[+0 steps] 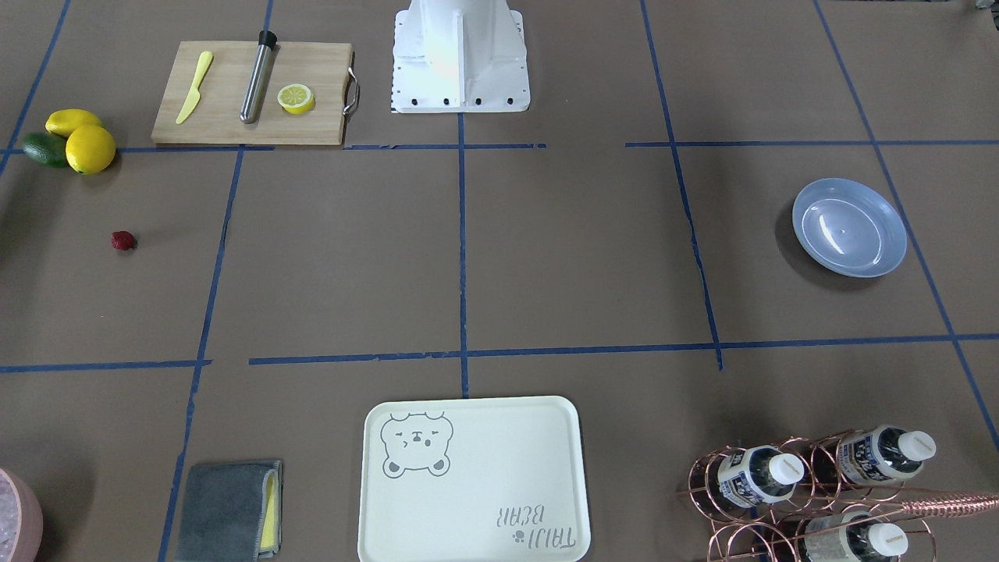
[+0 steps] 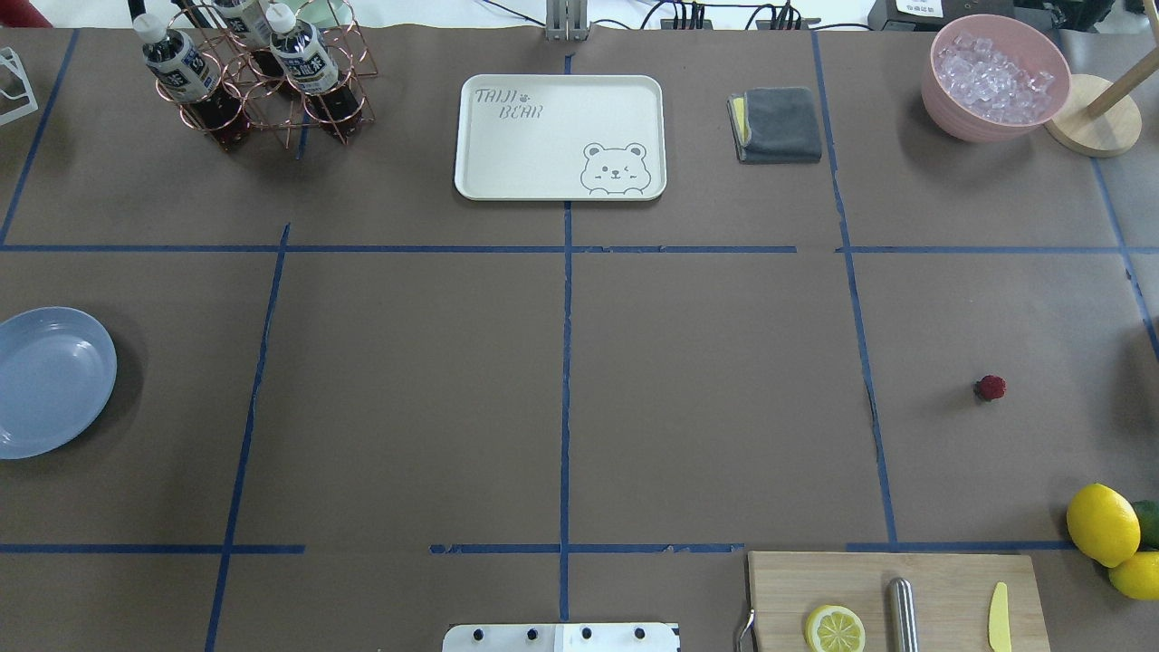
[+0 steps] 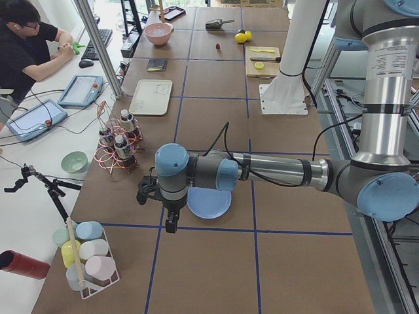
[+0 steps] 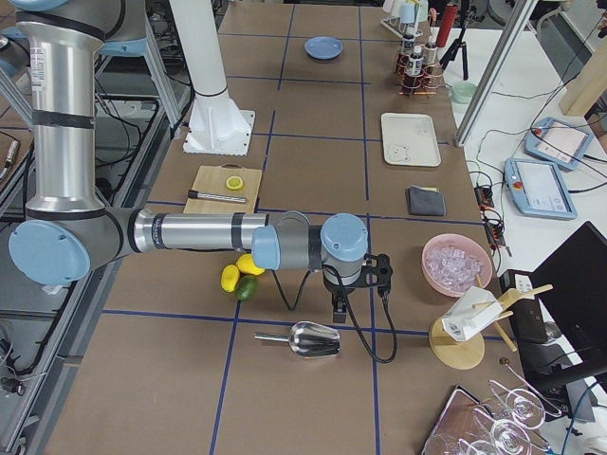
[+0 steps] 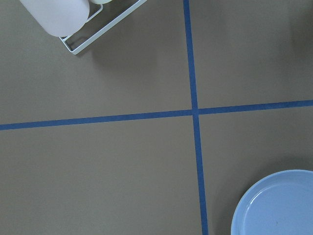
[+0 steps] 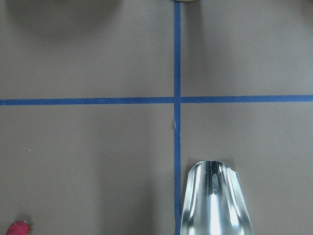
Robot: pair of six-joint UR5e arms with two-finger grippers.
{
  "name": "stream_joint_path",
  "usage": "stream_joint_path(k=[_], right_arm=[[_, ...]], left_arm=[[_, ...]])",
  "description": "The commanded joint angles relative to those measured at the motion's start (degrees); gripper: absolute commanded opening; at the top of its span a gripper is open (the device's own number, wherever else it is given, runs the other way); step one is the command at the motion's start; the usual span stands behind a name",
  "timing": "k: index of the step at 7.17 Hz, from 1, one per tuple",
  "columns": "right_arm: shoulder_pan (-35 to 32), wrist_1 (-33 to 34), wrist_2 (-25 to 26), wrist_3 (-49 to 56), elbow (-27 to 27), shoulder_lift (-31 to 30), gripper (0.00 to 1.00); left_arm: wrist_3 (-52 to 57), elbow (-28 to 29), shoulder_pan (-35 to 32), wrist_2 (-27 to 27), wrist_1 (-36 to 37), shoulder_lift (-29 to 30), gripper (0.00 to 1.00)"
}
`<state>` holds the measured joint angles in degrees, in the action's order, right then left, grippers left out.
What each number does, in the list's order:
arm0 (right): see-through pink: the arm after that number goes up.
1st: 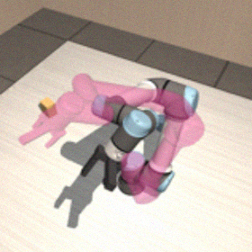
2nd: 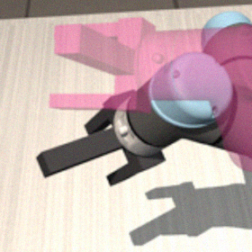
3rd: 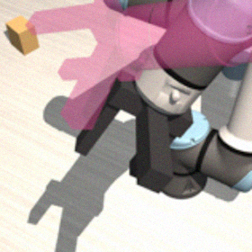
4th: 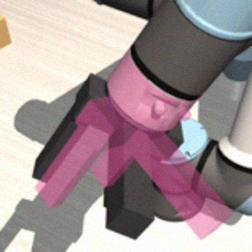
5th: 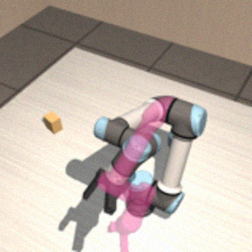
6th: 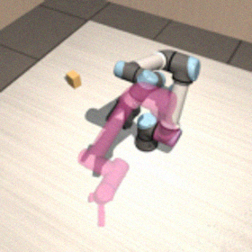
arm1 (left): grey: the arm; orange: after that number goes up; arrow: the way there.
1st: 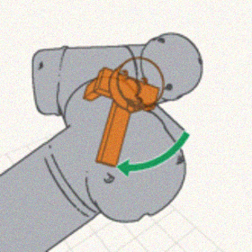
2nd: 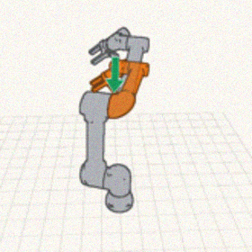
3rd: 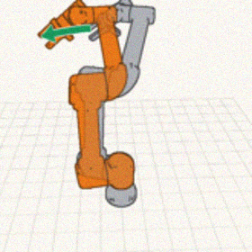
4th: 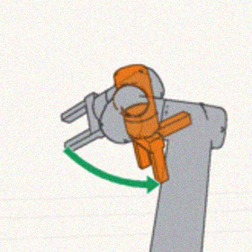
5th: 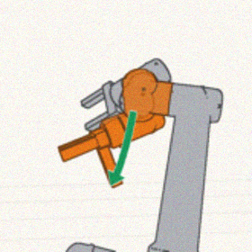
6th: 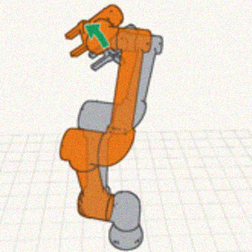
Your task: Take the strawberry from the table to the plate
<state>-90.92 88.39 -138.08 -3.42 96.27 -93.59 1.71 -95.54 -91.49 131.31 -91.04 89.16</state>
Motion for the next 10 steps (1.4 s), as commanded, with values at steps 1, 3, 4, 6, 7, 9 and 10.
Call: stream_joint_path(k=[1, 3, 4, 6, 7, 9, 10], right_arm=[[0.1, -0.1, -0.1, 0.2, 0.1, 0.0, 1.0], [0.3, -0.1, -0.1, 0.0, 0.1, 0.2, 1.0], [0.4, -0.1, -0.1, -0.2, 0.1, 0.3, 1.0], [0.4, -0.1, -0.2, -0.4, 0.2, 0.3, 1.0], [0.4, -1.6, -0.2, -0.6, 0.1, 0.3, 1.0], [0.5, -2.5, -0.3, -0.7, 0.0, 0.2, 1.0], [0.5, -2.5, -0.3, -0.7, 0.0, 0.2, 1.0]], left_arm=[[0.3, 0.3, 0.0, 0.1, 0.0, 0.0, 1.0], [0.0, 1.5, 0.5, 4.0, -0.1, 0.0, 1.0], [0.0, 3.0, 1.1, 6.5, -3.3, -0.7, 1.0], [-5.5, 4.3, 2.6, 6.7, -11.8, -3.5, 1.0], [-10.7, 4.3, 4.9, 6.7, -18.5, -5.9, 1.0], [-22.4, 4.4, 11.0, 6.2, -32.3, -10.6, 1.0], [-26.3, 5.5, 13.1, 6.2, -37.5, -11.8, 1.0]])
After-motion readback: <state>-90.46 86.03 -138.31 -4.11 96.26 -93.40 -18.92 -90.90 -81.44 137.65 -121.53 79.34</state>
